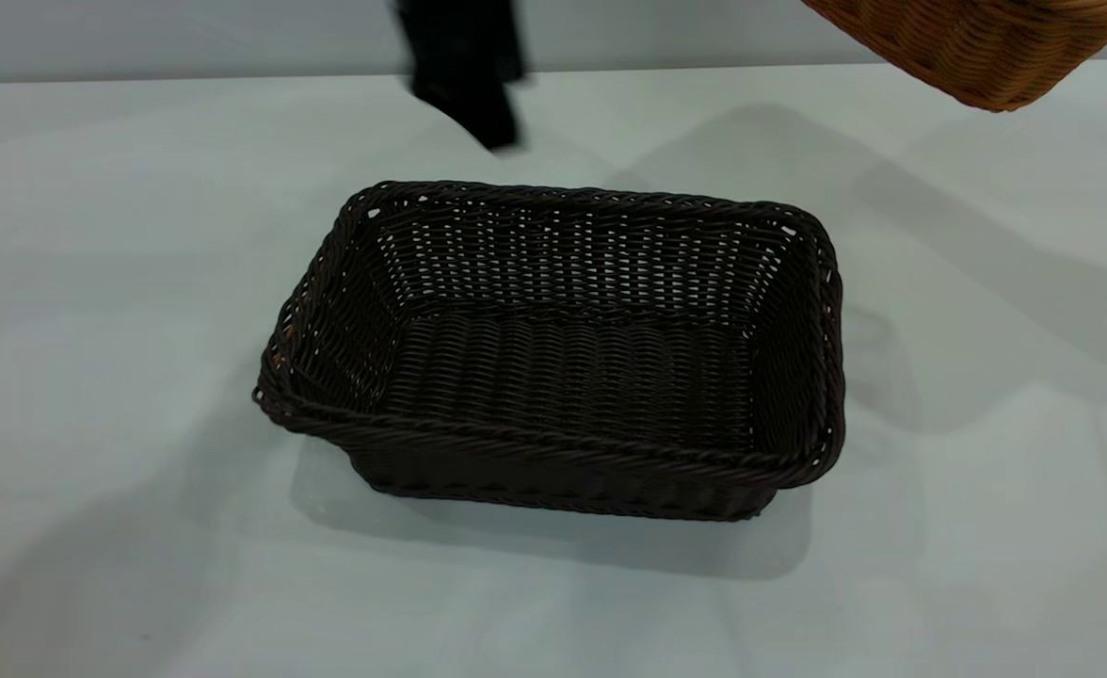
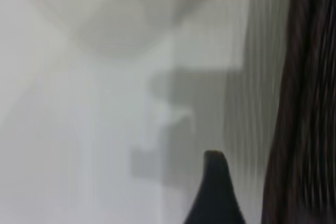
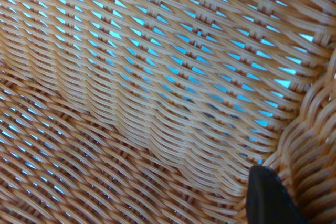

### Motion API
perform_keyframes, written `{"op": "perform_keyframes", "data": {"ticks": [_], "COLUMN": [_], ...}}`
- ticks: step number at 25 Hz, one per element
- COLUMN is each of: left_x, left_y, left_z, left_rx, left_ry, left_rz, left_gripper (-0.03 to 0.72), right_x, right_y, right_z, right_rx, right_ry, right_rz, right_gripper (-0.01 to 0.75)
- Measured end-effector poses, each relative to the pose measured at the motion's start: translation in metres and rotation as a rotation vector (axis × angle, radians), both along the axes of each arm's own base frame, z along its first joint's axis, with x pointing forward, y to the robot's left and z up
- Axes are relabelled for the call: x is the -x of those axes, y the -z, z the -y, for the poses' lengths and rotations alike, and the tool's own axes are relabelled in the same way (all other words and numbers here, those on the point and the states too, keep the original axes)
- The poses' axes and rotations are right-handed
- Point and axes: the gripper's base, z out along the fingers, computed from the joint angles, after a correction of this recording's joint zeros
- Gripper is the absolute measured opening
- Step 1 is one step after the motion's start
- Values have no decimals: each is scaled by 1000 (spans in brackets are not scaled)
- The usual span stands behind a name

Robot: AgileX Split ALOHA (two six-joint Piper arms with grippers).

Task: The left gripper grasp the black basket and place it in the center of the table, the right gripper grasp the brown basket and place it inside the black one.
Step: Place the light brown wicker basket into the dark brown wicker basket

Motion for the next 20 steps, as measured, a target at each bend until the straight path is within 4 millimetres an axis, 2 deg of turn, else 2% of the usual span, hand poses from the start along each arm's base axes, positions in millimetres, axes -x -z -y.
{"op": "perform_keyframes", "data": {"ticks": [2,4,7,9,11,14,17,20], "left_x": [-6,-12,-13,-9,-4,6,14,18], "left_y": [-24,-48,-87,-114,-135,-165,-183,-191], "left_z": [-33,-68,-110,-130,-145,-160,-164,-164], "left_rx": [-39,-54,-38,-13,8,40,59,75], "left_ry": [-72,-161,-290,-368,-433,-507,-531,-533], "left_rz": [9,35,86,130,163,213,248,263], "left_gripper": [482,460,437,434,433,432,432,432], "right_x": [1,3,5,7,8,3,-7,-11], "right_y": [0,0,7,17,28,44,56,66], "right_z": [-3,-14,-50,-77,-100,-121,-134,-141], "right_rx": [-6,-7,-4,18,55,112,137,116], "right_ry": [-26,-99,-256,-370,-488,-609,-682,-719], "right_rz": [-5,-13,-37,-56,-78,-107,-126,-169], "right_gripper": [154,154,154,154,154,154,154,153]}}
